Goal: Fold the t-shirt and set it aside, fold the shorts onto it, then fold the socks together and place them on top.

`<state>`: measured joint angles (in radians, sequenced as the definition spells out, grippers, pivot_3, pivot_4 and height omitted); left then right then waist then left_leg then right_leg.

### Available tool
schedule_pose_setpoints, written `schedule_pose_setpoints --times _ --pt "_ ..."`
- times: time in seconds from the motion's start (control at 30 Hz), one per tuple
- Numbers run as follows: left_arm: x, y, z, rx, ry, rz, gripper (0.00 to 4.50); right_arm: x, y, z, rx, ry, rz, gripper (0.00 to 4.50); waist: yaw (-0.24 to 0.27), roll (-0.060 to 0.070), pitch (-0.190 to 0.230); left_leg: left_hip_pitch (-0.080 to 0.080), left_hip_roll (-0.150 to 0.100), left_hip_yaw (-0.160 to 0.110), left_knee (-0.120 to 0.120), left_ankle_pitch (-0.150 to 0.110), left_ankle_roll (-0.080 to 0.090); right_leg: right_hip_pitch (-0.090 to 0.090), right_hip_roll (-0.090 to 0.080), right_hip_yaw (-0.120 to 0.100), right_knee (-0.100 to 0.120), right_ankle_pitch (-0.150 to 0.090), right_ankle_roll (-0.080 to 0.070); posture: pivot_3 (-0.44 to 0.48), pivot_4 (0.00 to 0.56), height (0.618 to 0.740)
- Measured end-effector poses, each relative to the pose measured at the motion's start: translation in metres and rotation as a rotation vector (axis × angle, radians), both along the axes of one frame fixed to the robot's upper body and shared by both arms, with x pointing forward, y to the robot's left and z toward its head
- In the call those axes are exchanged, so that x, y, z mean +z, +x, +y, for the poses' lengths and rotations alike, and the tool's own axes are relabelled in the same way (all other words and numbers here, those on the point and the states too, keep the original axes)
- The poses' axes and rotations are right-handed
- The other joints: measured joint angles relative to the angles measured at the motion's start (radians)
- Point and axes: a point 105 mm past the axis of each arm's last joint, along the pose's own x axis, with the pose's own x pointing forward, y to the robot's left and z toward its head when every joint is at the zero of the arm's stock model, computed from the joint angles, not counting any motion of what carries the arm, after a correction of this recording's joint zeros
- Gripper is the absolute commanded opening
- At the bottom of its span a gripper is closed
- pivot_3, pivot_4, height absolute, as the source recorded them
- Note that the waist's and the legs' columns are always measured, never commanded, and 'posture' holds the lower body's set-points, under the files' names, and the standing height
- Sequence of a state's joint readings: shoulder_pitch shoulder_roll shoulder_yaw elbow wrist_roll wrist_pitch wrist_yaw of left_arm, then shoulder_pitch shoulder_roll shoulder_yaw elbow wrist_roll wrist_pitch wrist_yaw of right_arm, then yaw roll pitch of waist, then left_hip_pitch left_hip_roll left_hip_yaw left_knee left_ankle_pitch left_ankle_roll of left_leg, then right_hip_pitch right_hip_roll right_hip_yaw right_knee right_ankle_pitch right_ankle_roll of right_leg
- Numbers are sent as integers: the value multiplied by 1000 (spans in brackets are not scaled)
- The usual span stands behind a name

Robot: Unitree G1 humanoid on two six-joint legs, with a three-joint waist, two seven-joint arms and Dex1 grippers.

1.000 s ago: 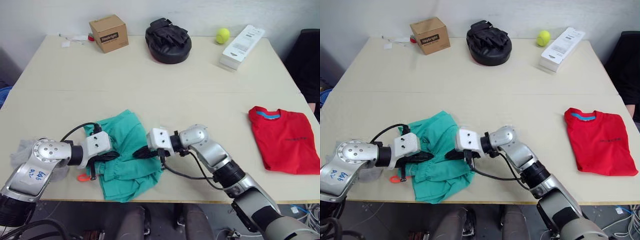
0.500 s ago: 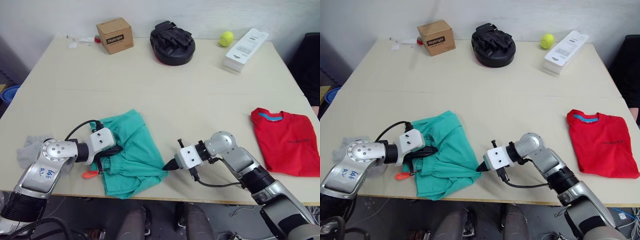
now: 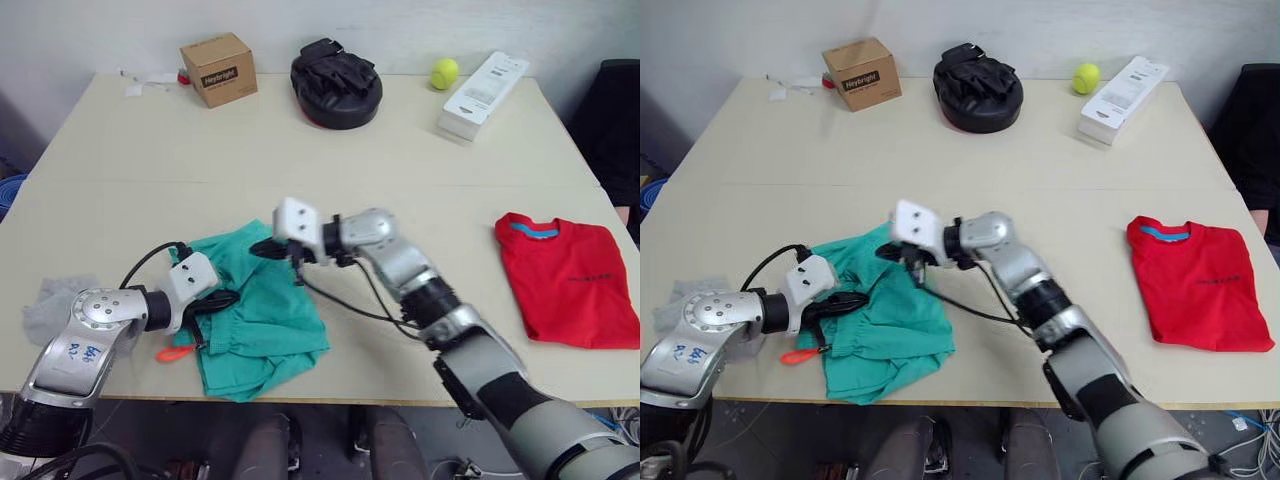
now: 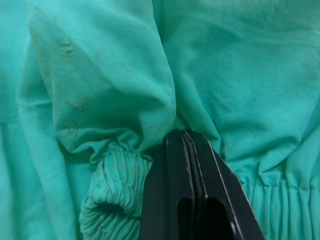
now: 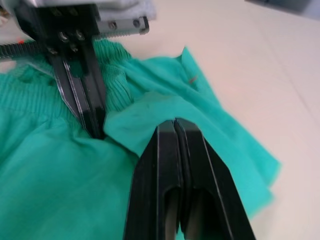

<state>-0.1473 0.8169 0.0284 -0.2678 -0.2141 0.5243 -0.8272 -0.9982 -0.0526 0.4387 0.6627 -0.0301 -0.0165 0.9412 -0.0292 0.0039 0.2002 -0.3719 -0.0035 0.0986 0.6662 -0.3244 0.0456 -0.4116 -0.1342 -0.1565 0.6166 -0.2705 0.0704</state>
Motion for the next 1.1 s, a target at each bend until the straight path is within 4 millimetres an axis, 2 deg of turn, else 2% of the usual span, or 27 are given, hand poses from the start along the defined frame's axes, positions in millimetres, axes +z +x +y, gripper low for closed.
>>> schedule_pose_setpoints --times 0.07,0.13,0.27,0.3,0.37,0.47,0.57,0.67,0.73,0.83,1.1 --pt "0 1 -2 7 -11 -6 0 -10 7 6 -47 -27 -13 27 2 0 0 0 0 -1 0 0 0 0 0 0 0 0 0 0 150 740" --pt "0 1 -2 11 -13 -10 0 -14 14 4 -87 -42 -26 27 2 0 0 -1 -1 -2 1 0 0 1 0 0 0 0 0 0 150 740" --pt "-1 2 -2 21 -17 -20 0 -14 35 -22 -201 -39 -18 27 1 0 0 -1 -1 -3 0 0 0 1 0 0 -1 0 0 0 150 740" --pt "-1 3 -2 24 -16 -23 0 -13 38 -28 -223 -35 1 181 -1 0 0 -1 -1 -3 0 1 0 1 0 0 -1 0 0 0 150 740" --pt "-1 3 -3 26 -16 -29 0 -9 39 -39 -248 7 126 594 -1 0 0 -1 0 -3 0 1 0 1 1 0 -2 0 0 0 150 740" --pt "-1 4 -4 24 -19 -37 0 2 25 -58 -234 90 404 1637 2 0 0 -2 0 -5 0 2 1 1 1 0 -3 0 0 0 150 740" --pt "-1 4 -4 25 -16 -41 0 9 13 -72 -249 111 563 2698 2 0 0 -2 0 -4 0 2 1 2 0 0 -4 0 0 0 150 740" --pt "-1 4 -4 25 -16 -45 0 5 4 -87 -282 92 675 3782 2 0 0 -2 0 -4 0 1 1 1 0 0 -4 0 0 0 150 740" --pt "-1 4 -4 24 -16 -47 0 -5 -1 -94 -306 67 733 4459 2 0 0 -2 0 -4 -1 1 0 1 0 0 -4 0 0 0 150 740" --pt "-1 4 -3 29 -16 -50 0 -19 -8 -93 -317 40 794 4485 2 0 0 -2 0 -3 -1 1 0 1 0 0 -4 0 0 0 150 740" --pt "3 2 -5 30 -60 -41 0 -23 -22 -62 -255 47 915 4485 -3 -1 0 -2 0 -3 -2 1 0 1 1 0 -4 0 0 0 150 740"
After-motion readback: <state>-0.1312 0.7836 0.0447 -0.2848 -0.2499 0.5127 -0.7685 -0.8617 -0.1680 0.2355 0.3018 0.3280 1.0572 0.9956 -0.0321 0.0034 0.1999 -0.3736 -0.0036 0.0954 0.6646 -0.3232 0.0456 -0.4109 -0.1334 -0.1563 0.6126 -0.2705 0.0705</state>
